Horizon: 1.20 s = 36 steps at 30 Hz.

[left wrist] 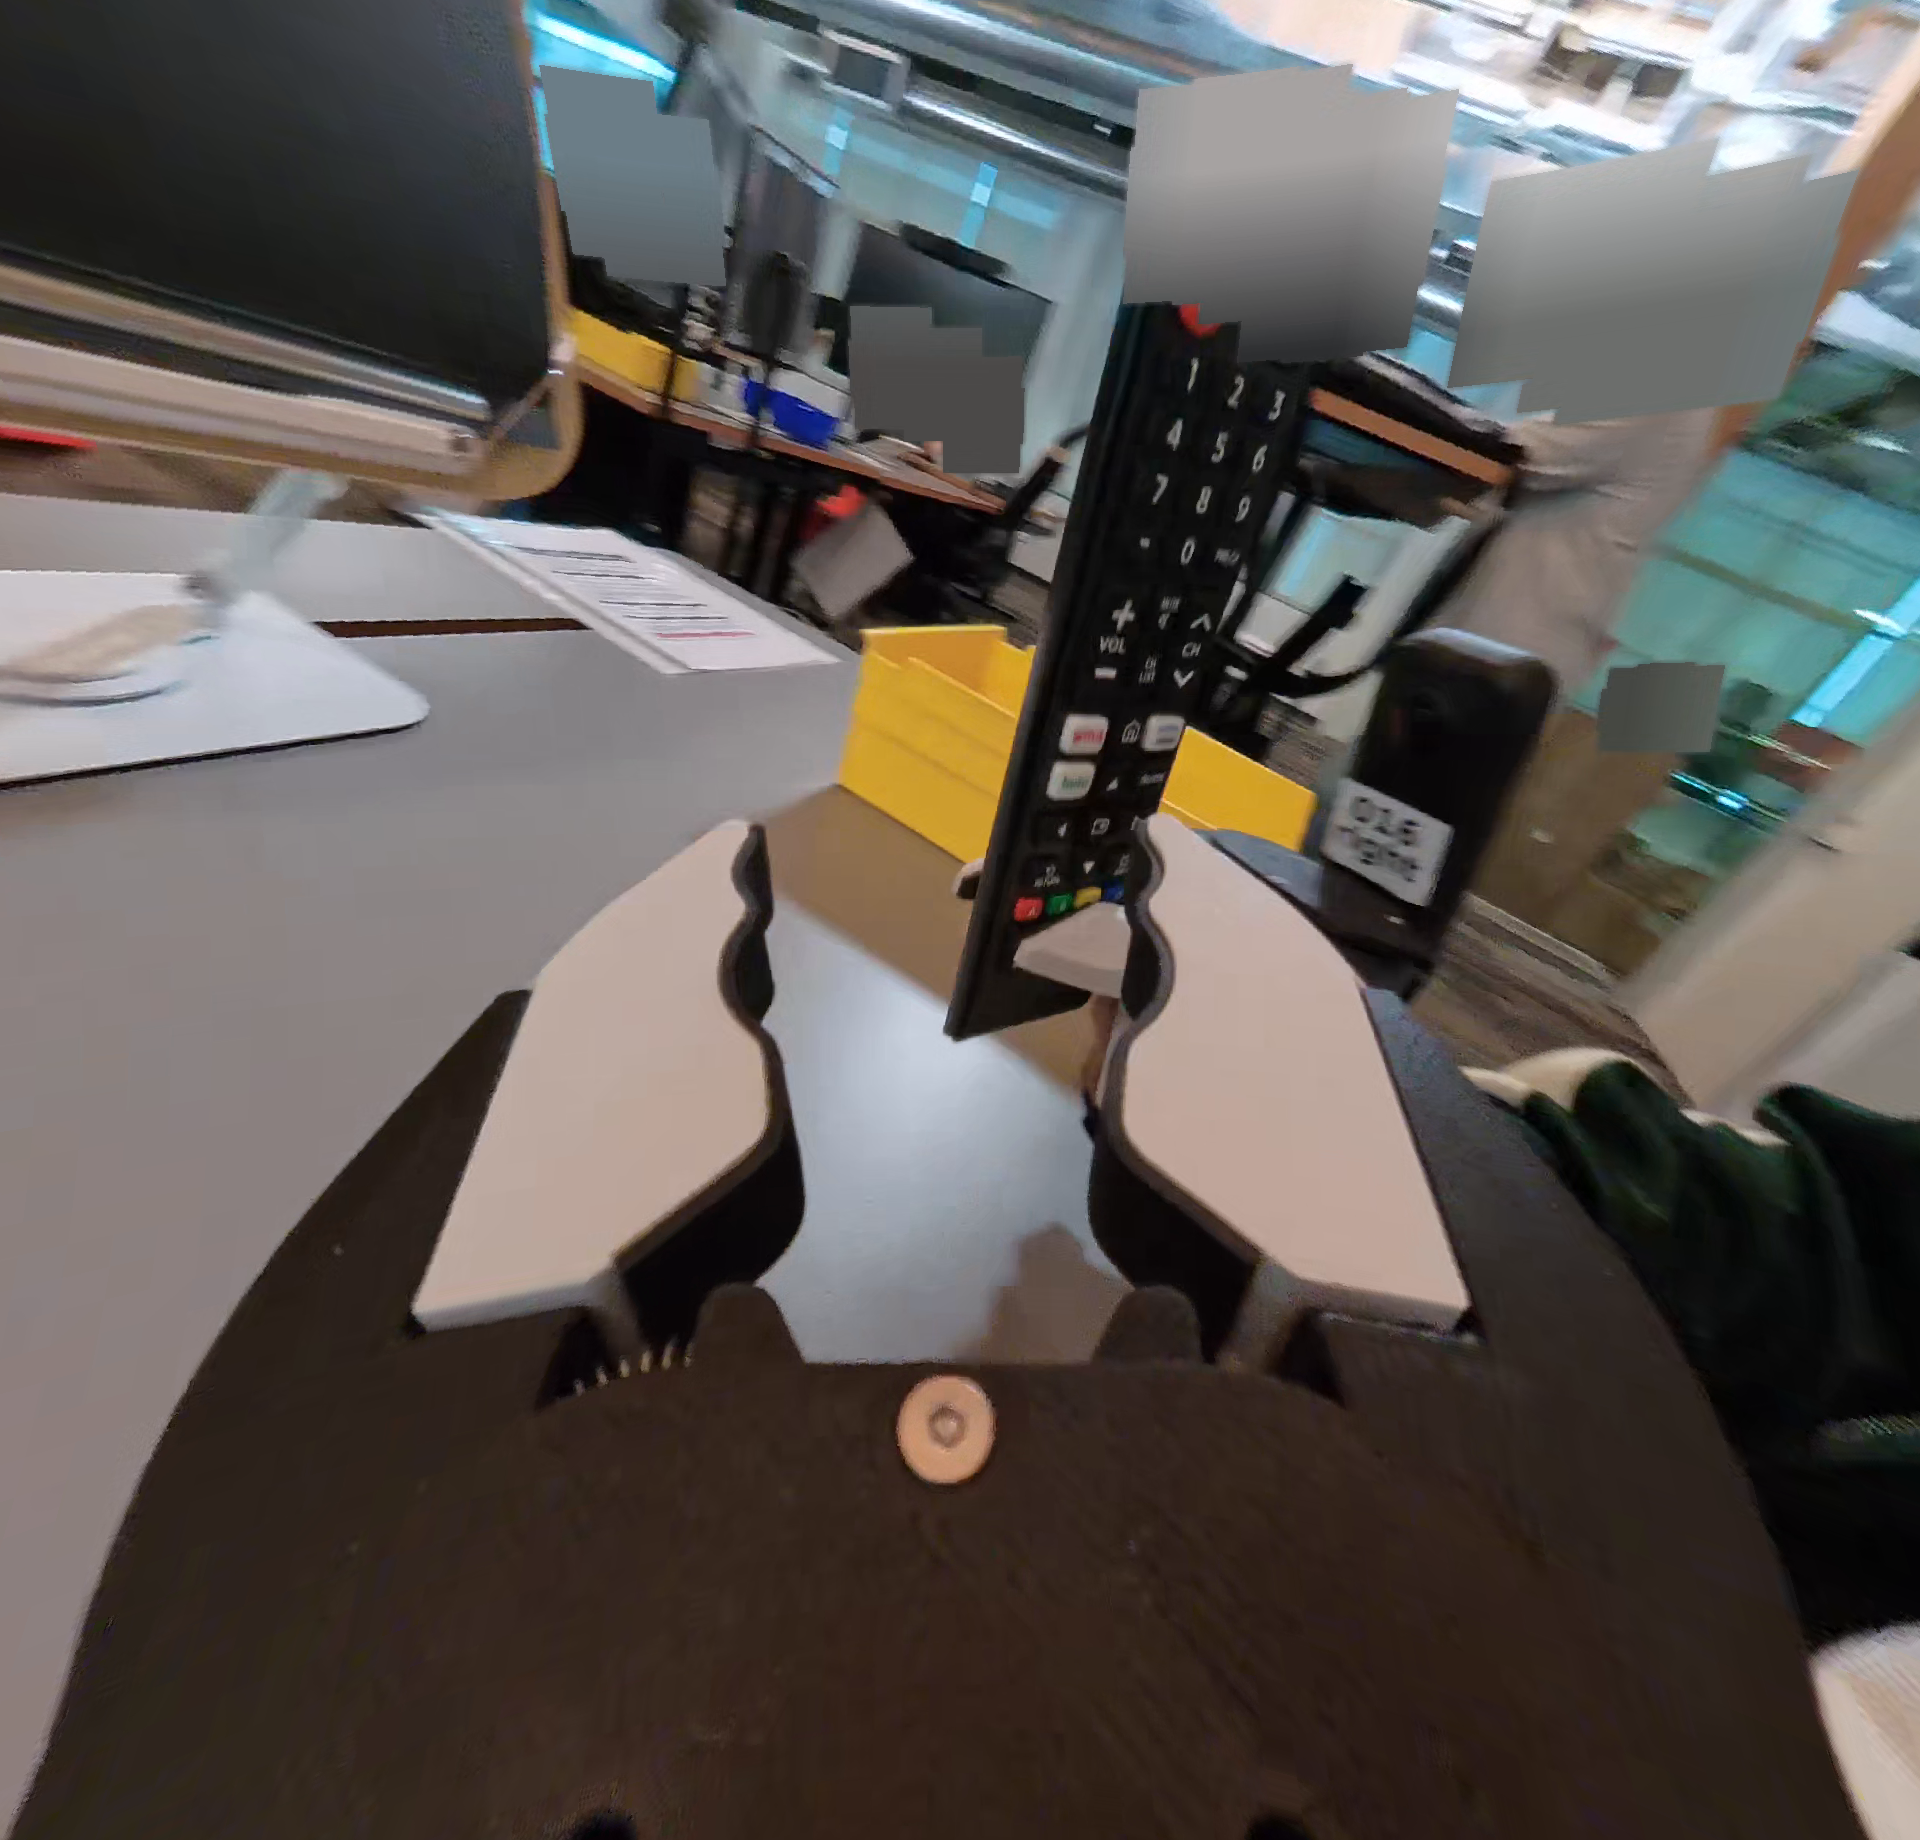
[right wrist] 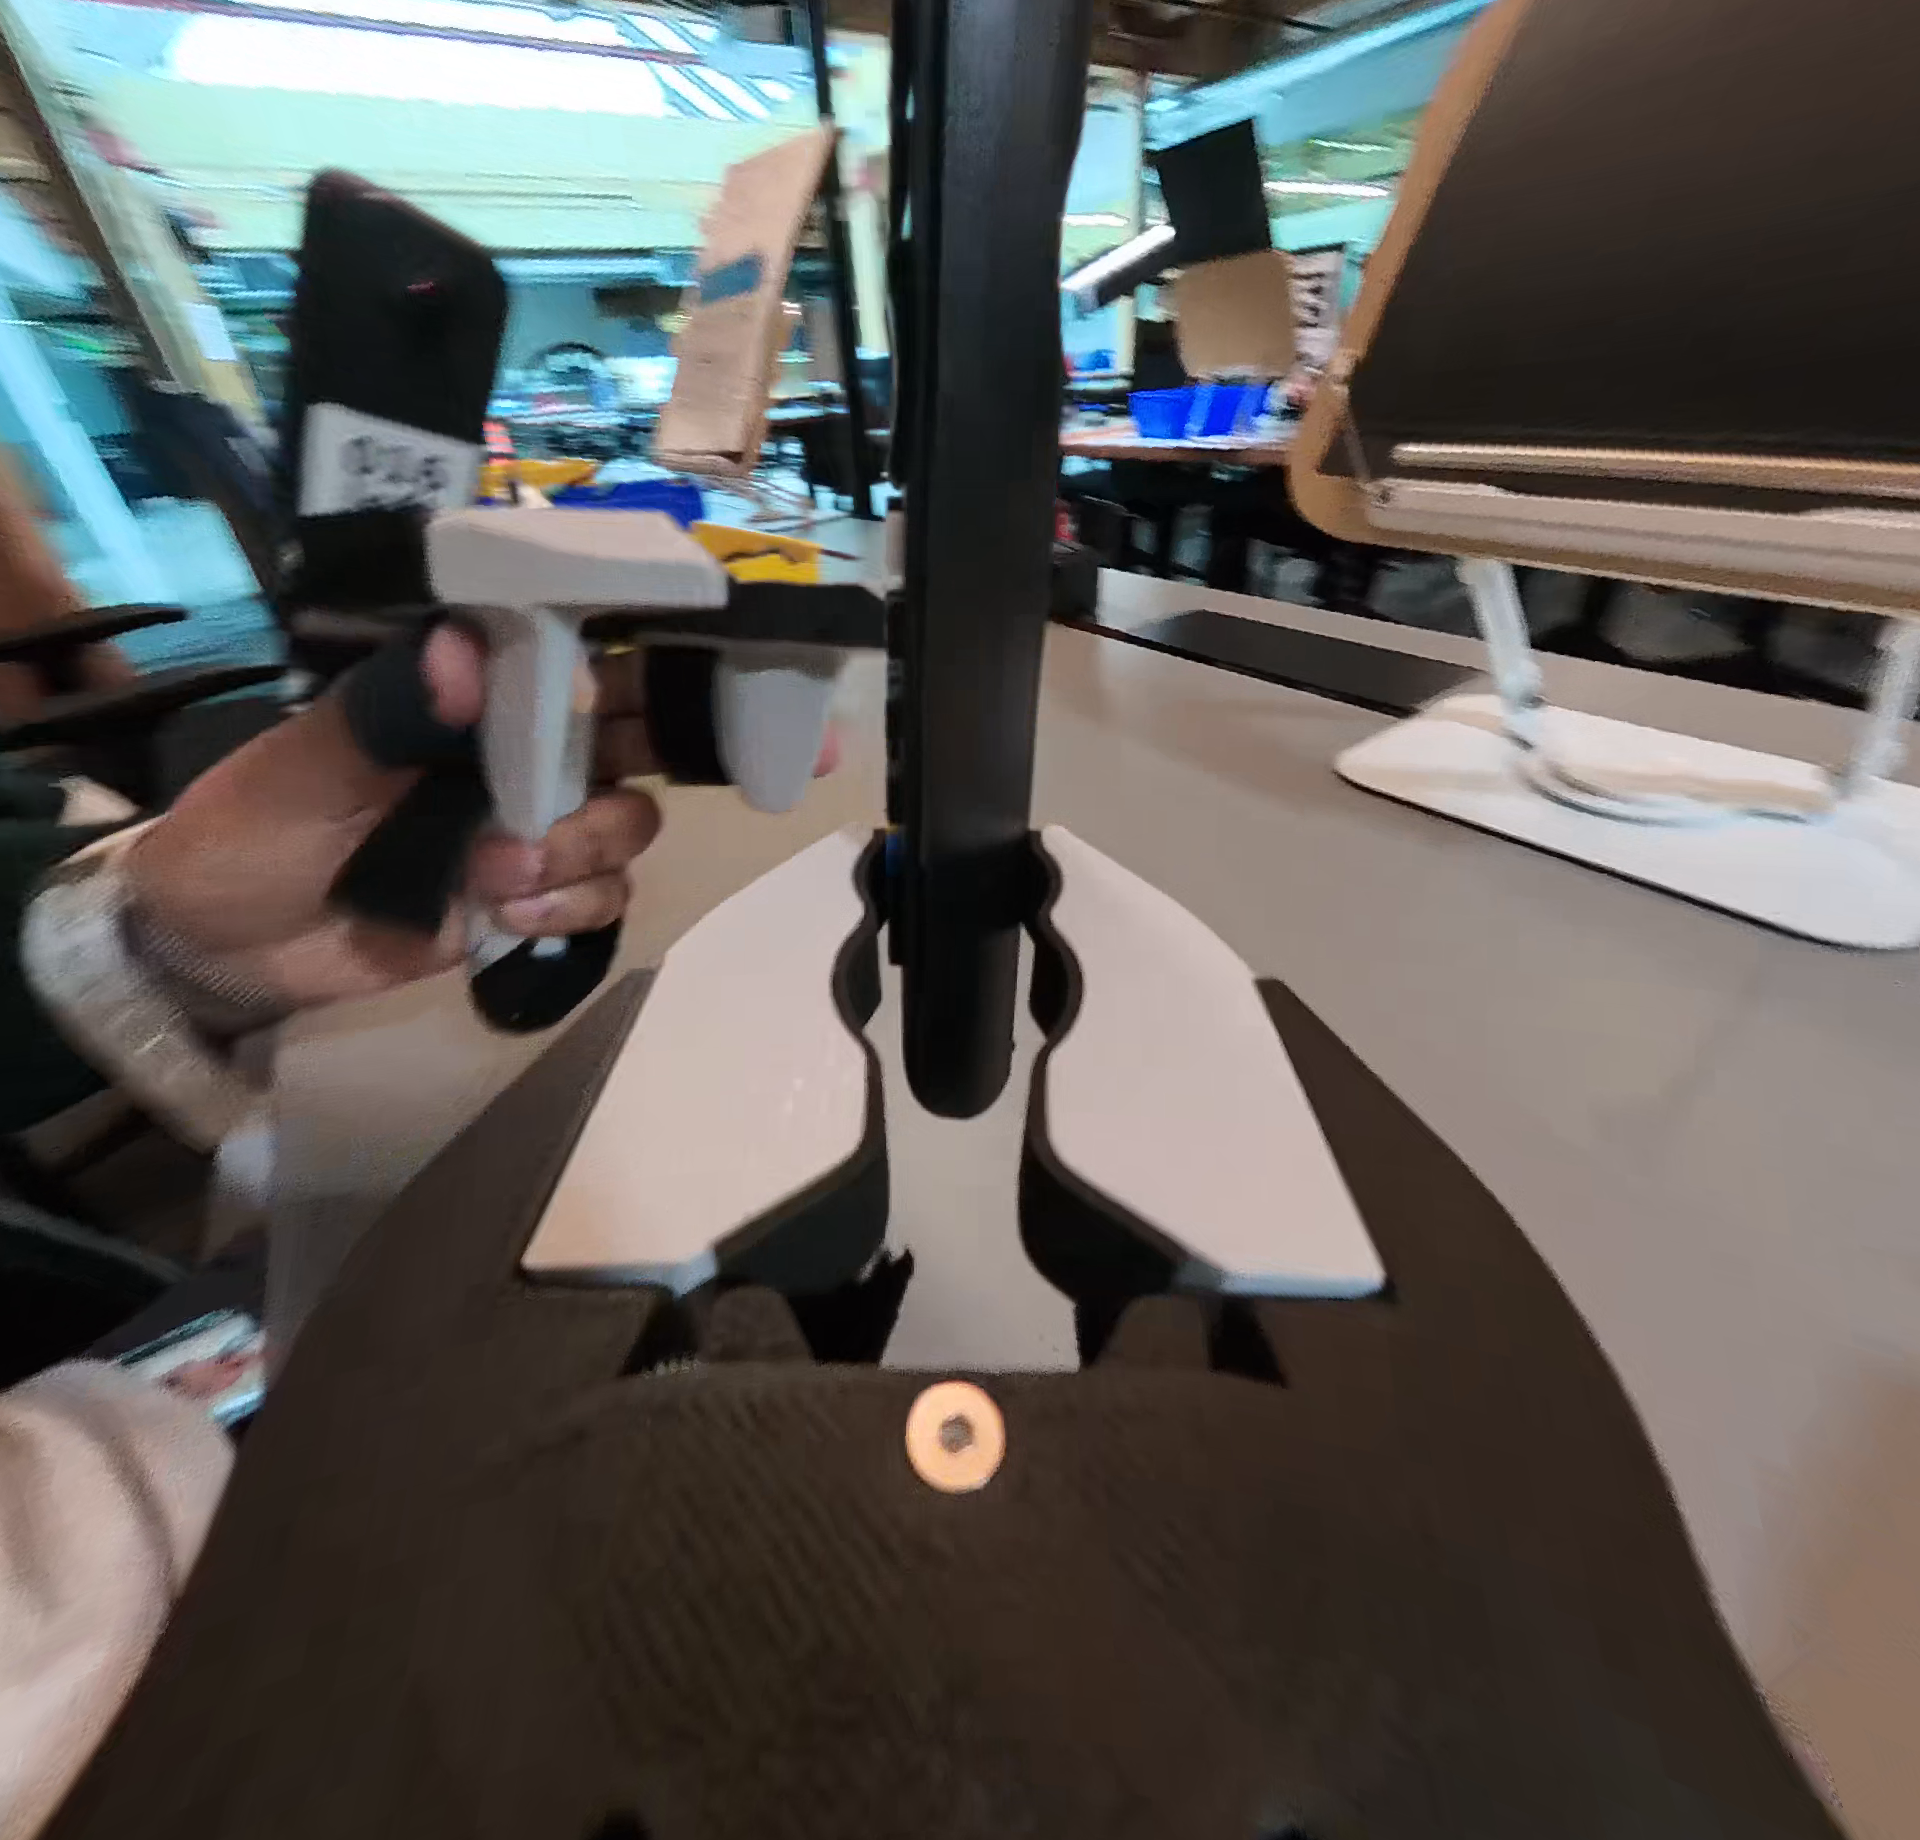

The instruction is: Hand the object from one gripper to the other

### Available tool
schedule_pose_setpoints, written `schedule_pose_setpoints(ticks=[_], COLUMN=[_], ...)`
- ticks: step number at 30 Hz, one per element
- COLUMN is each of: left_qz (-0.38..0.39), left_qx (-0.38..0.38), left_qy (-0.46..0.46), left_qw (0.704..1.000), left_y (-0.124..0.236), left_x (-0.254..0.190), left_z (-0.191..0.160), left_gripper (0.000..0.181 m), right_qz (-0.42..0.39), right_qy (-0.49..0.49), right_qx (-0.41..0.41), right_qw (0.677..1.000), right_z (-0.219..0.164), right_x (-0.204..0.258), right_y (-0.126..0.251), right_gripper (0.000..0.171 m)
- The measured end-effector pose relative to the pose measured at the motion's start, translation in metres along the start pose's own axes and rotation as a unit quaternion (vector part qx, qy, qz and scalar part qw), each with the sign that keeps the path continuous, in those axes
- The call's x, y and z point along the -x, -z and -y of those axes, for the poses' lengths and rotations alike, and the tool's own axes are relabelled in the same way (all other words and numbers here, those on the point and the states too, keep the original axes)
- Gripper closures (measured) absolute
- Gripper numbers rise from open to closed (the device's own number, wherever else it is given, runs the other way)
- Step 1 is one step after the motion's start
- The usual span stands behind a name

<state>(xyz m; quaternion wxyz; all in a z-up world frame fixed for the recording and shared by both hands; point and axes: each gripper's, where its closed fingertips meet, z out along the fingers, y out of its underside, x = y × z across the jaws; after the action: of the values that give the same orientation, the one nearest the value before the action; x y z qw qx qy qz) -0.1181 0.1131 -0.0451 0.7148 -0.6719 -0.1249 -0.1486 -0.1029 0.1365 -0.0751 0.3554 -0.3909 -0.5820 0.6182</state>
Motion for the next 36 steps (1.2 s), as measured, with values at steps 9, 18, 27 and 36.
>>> schedule_pose_setpoints(ticks=[9, 18, 27, 36], left_qz=[0.054, 0.072, 0.035, -0.011], left_qx=[-0.014, -0.028, -0.021, 0.005], left_qy=[-0.031, -0.038, -0.031, -0.093], left_qw=[0.998, 0.996, 0.999, 0.996], left_y=[-0.01, 0.001, 0.004, 0.016], left_x=[-0.012, -0.007, -0.009, 0.015], left_z=[-0.01, 0.004, 0.005, 0.011], left_gripper=[0.098, 0.12, 0.132, 0.132], right_qz=[-0.141, -0.172, -0.184, -0.06], right_qy=[0.051, 0.12, 0.145, 0.113], right_qx=[0.03, 0.044, 0.035, 0.037], right_qw=[0.988, 0.977, 0.972, 0.991], right_z=[-0.006, -0.012, -0.008, -0.012], right_x=[0.001, 0.019, 0.02, 0.011], right_y=[-0.018, -0.029, -0.029, -0.019], right_gripper=[0.147, 0.147, 0.146, 0.078])
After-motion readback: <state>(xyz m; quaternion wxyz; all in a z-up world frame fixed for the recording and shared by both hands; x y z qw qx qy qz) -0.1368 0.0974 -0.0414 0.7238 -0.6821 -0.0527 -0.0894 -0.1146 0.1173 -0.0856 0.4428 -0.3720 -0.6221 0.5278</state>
